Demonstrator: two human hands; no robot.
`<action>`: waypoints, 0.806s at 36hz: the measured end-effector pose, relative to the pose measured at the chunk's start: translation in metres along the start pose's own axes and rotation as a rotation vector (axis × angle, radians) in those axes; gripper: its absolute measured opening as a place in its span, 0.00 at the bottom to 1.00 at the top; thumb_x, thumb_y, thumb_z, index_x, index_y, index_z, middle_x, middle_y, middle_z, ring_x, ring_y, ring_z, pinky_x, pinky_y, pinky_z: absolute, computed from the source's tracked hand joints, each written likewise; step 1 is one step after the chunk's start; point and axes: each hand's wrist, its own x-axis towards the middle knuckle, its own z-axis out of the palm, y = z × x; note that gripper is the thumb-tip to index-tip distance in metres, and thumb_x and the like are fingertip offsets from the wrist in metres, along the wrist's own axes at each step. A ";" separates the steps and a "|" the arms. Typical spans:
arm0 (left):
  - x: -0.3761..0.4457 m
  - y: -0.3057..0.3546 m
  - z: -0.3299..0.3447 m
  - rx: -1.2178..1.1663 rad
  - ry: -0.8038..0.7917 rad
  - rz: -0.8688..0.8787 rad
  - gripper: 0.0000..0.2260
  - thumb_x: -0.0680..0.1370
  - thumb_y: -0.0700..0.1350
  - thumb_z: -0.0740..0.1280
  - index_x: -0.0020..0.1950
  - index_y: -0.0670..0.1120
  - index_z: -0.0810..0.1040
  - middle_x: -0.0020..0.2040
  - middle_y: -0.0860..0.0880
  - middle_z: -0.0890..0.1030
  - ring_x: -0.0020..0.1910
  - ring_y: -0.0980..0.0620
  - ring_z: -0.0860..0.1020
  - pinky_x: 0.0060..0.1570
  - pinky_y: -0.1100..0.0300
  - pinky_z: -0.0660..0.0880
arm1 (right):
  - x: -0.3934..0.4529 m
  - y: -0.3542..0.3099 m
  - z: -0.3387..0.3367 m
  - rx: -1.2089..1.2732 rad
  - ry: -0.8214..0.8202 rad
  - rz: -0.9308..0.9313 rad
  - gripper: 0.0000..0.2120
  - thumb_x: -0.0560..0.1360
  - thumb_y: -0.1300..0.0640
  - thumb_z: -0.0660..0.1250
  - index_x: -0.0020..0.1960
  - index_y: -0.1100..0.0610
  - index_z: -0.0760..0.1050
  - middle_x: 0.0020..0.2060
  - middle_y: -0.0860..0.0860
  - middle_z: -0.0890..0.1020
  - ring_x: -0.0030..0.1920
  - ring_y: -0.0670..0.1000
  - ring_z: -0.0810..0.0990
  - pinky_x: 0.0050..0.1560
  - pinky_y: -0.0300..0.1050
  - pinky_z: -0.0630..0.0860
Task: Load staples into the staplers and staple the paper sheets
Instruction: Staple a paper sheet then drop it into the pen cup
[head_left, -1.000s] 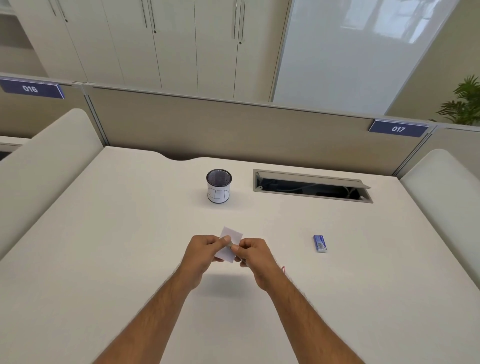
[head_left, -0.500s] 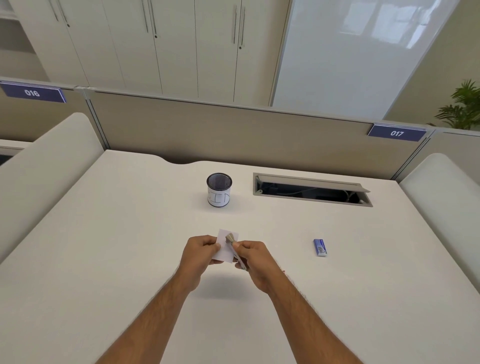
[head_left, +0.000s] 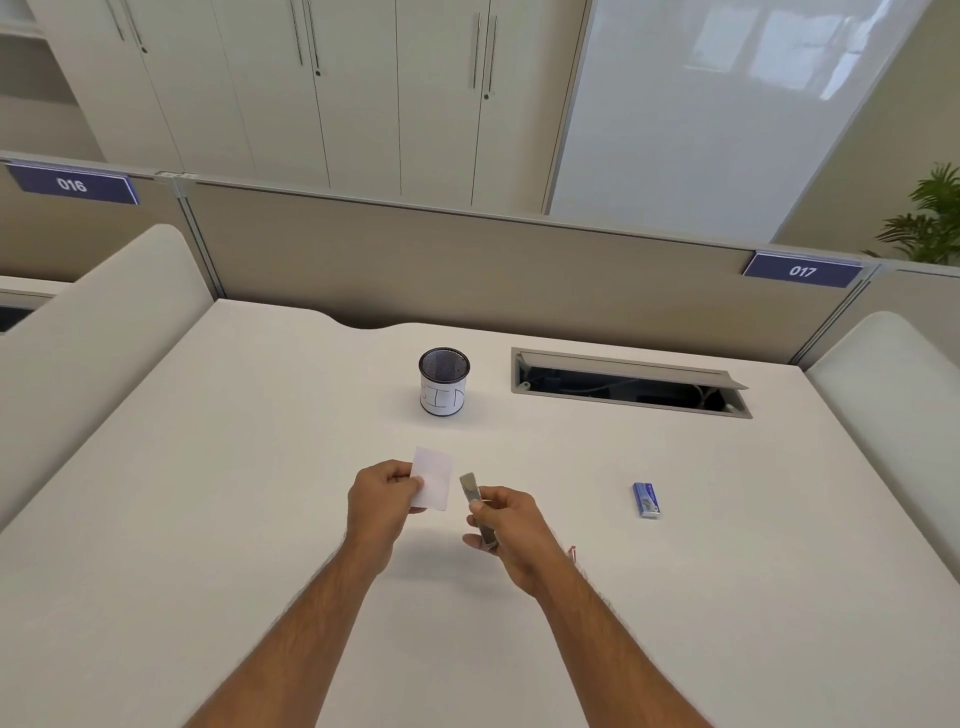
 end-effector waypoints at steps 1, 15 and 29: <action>0.001 0.001 -0.001 -0.009 0.017 0.000 0.07 0.77 0.34 0.68 0.46 0.43 0.85 0.47 0.44 0.86 0.47 0.42 0.84 0.45 0.51 0.84 | 0.001 0.002 0.002 -0.021 0.016 0.005 0.07 0.81 0.63 0.67 0.59 0.61 0.79 0.50 0.55 0.78 0.50 0.52 0.79 0.50 0.50 0.85; 0.011 0.004 -0.021 -0.108 0.110 -0.003 0.05 0.76 0.34 0.70 0.46 0.42 0.85 0.46 0.44 0.87 0.47 0.43 0.86 0.50 0.46 0.85 | 0.001 0.046 0.059 -0.735 0.368 -0.092 0.11 0.75 0.50 0.71 0.48 0.57 0.76 0.44 0.51 0.82 0.43 0.54 0.80 0.40 0.45 0.70; 0.022 -0.001 -0.040 -0.099 0.064 0.002 0.05 0.76 0.35 0.70 0.46 0.43 0.85 0.44 0.45 0.87 0.44 0.46 0.85 0.48 0.49 0.85 | 0.002 0.074 0.097 -0.901 0.412 -0.174 0.13 0.81 0.49 0.65 0.60 0.57 0.71 0.53 0.54 0.79 0.53 0.55 0.77 0.51 0.46 0.74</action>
